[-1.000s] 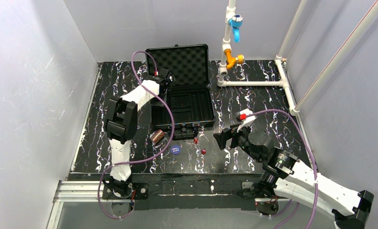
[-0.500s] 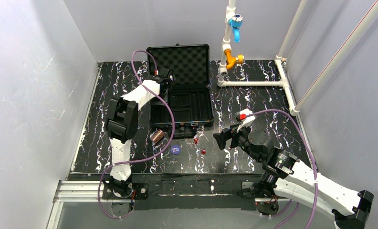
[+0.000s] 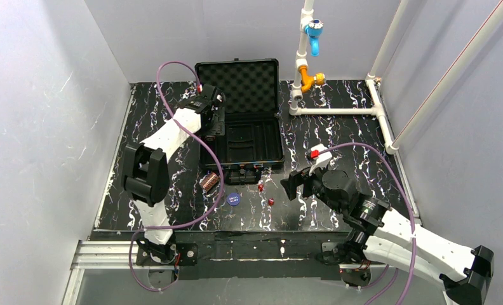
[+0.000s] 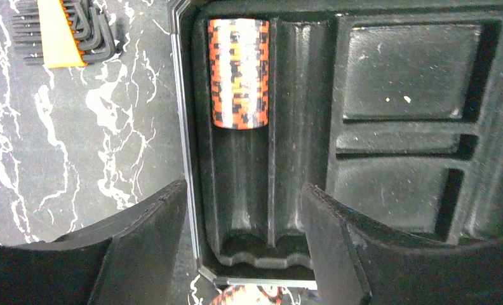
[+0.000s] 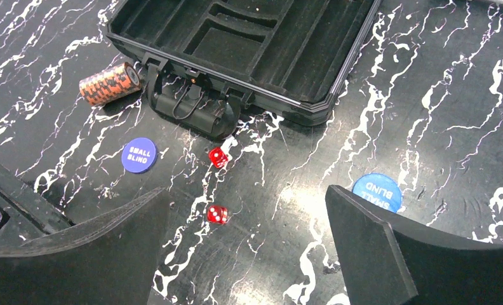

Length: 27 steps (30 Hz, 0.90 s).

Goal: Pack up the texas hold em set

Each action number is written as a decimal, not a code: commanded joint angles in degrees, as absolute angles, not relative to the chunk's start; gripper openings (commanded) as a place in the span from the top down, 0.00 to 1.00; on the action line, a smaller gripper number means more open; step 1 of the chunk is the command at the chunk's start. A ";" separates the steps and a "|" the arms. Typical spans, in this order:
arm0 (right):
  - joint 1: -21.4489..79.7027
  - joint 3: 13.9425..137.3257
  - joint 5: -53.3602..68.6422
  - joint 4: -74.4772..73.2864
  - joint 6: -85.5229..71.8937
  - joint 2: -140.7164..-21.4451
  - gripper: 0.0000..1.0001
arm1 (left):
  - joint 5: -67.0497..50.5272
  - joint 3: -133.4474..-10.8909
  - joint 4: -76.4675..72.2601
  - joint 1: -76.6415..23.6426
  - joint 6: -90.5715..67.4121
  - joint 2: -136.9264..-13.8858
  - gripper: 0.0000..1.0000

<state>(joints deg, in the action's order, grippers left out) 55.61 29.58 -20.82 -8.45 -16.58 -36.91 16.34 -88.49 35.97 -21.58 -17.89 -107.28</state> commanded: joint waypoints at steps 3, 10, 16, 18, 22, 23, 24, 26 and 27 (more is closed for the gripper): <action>55.72 33.49 -20.00 -6.47 -18.97 -39.28 0.00 | 14.76 -84.57 38.64 -21.37 -18.03 -96.92 0.30; 55.72 35.56 -20.39 -9.63 -21.14 -43.39 0.00 | 15.98 -76.91 40.56 -21.38 -17.79 -85.14 0.26; 55.72 38.61 -19.14 -12.69 -22.84 -48.98 0.00 | 15.14 -68.83 41.39 -21.37 -16.64 -72.32 0.19; 55.72 39.33 -18.75 -13.62 -23.76 -50.64 0.00 | 14.86 -66.37 42.17 -21.37 -16.45 -67.98 0.14; 55.72 40.92 -18.26 -16.15 -26.03 -54.20 0.00 | 13.11 -61.00 43.48 -21.36 -16.17 -59.06 0.02; 55.71 41.37 -18.08 -16.83 -26.61 -55.32 0.00 | 12.82 -59.47 43.81 -21.40 -16.25 -56.63 0.02; 55.72 41.74 -17.87 -17.35 -27.52 -56.41 0.00 | 12.53 -58.07 44.18 -21.37 -16.34 -54.61 0.02; 55.72 42.44 -17.40 -18.26 -28.79 -58.45 0.00 | 11.97 -55.72 45.15 -21.28 -16.66 -50.38 0.02; 55.72 42.71 -17.14 -18.57 -29.41 -59.37 0.00 | 11.81 -54.67 45.63 -21.28 -17.01 -48.29 0.02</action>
